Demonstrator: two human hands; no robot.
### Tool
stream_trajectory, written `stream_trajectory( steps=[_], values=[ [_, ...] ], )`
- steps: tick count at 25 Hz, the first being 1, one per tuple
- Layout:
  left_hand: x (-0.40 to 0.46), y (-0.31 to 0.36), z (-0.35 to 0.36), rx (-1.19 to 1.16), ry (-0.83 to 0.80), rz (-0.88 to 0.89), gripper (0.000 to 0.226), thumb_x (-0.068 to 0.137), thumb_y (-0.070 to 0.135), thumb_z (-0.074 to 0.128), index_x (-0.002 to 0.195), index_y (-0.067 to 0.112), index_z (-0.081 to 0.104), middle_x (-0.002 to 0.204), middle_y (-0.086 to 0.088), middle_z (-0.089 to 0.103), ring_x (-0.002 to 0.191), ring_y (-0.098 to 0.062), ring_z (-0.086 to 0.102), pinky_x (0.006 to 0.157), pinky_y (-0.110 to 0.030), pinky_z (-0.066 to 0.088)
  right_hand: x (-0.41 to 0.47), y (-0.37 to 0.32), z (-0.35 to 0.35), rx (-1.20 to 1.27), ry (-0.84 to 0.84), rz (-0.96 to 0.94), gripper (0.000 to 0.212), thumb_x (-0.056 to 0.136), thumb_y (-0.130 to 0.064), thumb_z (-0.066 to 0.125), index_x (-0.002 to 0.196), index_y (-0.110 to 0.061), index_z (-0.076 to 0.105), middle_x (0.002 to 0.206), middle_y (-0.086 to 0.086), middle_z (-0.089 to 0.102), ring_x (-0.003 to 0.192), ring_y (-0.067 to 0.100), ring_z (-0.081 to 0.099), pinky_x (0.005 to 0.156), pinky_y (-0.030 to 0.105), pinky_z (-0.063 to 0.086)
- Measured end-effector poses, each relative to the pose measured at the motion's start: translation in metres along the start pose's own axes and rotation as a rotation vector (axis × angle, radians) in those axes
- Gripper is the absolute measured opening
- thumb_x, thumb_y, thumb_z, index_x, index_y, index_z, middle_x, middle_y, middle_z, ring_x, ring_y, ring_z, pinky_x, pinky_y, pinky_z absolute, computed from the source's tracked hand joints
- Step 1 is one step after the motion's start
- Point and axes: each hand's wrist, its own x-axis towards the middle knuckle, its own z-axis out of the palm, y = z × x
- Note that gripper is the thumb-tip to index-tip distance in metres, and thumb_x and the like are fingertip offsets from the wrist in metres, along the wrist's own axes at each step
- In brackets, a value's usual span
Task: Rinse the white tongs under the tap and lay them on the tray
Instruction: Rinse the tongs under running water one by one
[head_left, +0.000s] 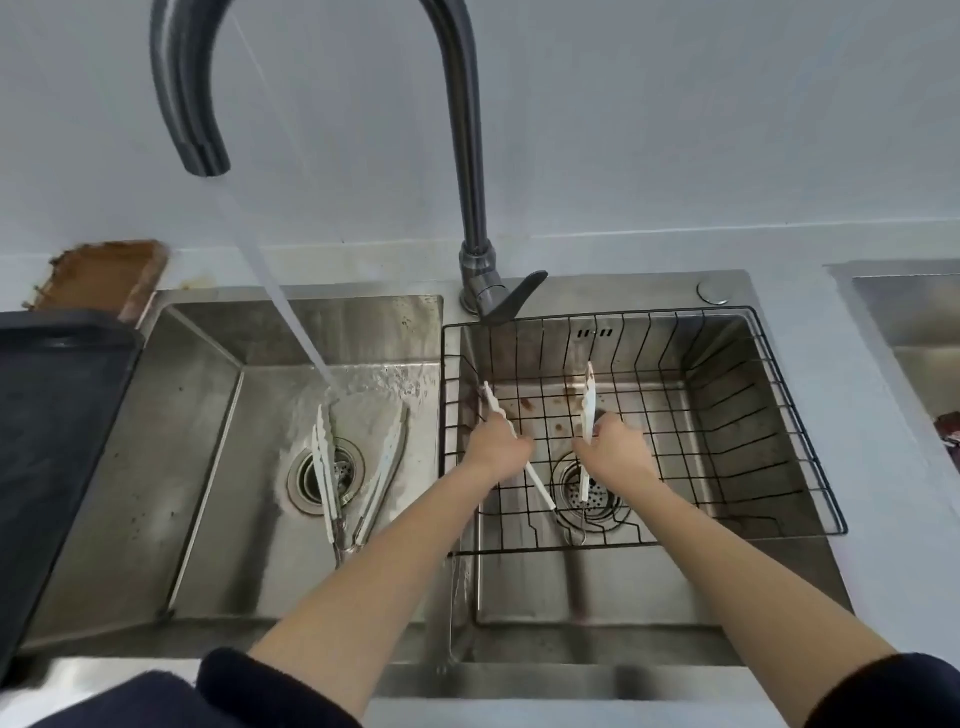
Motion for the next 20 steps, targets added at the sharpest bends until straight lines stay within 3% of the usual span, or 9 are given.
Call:
stream_trajectory(
  steps=[2,4,6,9,11,13,15,18,20],
  values=[
    [0.001,0.002,0.005,0.008,-0.039,-0.047,0.046,0.093,0.018,0.043,0.132,-0.004,0.038,0.124,-0.018,0.054,0.110,-0.027,0.054,0.077,-0.026,0.040,0.002,0.001,0.004,-0.046,-0.010,-0.008,0.038,0.090,-0.021,0.050,0.121,0.000,0.046,0.117,0.021,0.060,0.106,0.037,0.059,0.080,0.038,0.051],
    [0.002,0.000,0.010,-0.072,-0.085,-0.100,0.046,0.092,0.018,0.043,0.133,-0.004,0.038,0.128,-0.019,0.052,0.105,-0.025,0.054,0.070,-0.023,0.040,0.002,0.002,0.006,-0.059,-0.014,-0.008,0.035,0.089,-0.018,0.050,0.120,-0.001,0.046,0.116,0.021,0.061,0.107,0.037,0.058,0.084,0.040,0.050],
    [0.002,-0.003,0.011,-0.223,-0.113,-0.159,0.045,0.091,0.016,0.045,0.132,-0.001,0.040,0.122,-0.016,0.052,0.098,-0.019,0.049,0.070,-0.024,0.045,0.002,0.000,0.007,-0.018,-0.010,-0.007,0.035,0.088,-0.018,0.053,0.118,-0.002,0.046,0.111,0.019,0.063,0.102,0.035,0.060,0.075,0.037,0.049],
    [0.004,-0.006,0.010,-0.452,-0.082,-0.199,0.041,0.090,0.015,0.049,0.128,0.002,0.045,0.106,-0.008,0.052,0.095,-0.016,0.051,0.084,-0.028,0.049,-0.001,0.000,0.008,0.077,0.021,-0.005,0.036,0.085,-0.019,0.056,0.115,-0.003,0.045,0.098,0.016,0.064,0.090,0.034,0.064,0.065,0.034,0.048],
    [-0.001,-0.003,0.007,-0.481,-0.065,-0.151,0.036,0.092,0.017,0.049,0.125,0.004,0.048,0.090,-0.002,0.053,0.081,-0.011,0.053,0.076,-0.025,0.050,-0.004,0.000,0.005,0.131,0.059,-0.015,0.036,0.086,-0.017,0.055,0.116,-0.001,0.043,0.099,0.020,0.063,0.087,0.036,0.064,0.064,0.035,0.050],
    [-0.006,0.001,0.003,-0.448,-0.062,-0.069,0.032,0.093,0.020,0.048,0.123,0.007,0.051,0.085,0.002,0.052,0.075,-0.009,0.051,0.079,-0.027,0.048,-0.007,-0.001,0.000,0.184,0.095,-0.051,0.036,0.088,-0.016,0.052,0.117,0.002,0.042,0.100,0.022,0.062,0.079,0.033,0.062,0.059,0.031,0.046],
    [-0.011,0.004,-0.003,-0.442,-0.040,0.013,0.033,0.094,0.022,0.048,0.122,0.008,0.053,0.090,0.001,0.054,0.082,-0.013,0.052,0.088,-0.031,0.047,-0.011,-0.006,-0.005,0.239,0.123,-0.084,0.033,0.088,-0.013,0.050,0.115,0.003,0.042,0.096,0.020,0.060,0.073,0.027,0.060,0.057,0.032,0.047],
    [-0.018,0.006,-0.014,-0.480,0.017,0.093,0.031,0.092,0.025,0.050,0.120,0.010,0.054,0.101,-0.001,0.056,0.097,-0.017,0.055,0.098,-0.034,0.045,-0.019,-0.017,-0.008,0.313,0.155,-0.124,0.028,0.087,-0.014,0.050,0.110,0.000,0.043,0.097,0.019,0.061,0.085,0.035,0.064,0.070,0.044,0.056],
    [-0.022,0.003,-0.023,-0.529,0.071,0.140,0.025,0.091,0.025,0.052,0.112,0.012,0.056,0.097,-0.001,0.060,0.100,-0.021,0.059,0.100,-0.037,0.047,-0.027,-0.029,-0.010,0.359,0.157,-0.150,0.027,0.088,-0.015,0.050,0.109,-0.001,0.043,0.092,0.017,0.060,0.083,0.034,0.065,0.069,0.042,0.057]
  ],
)
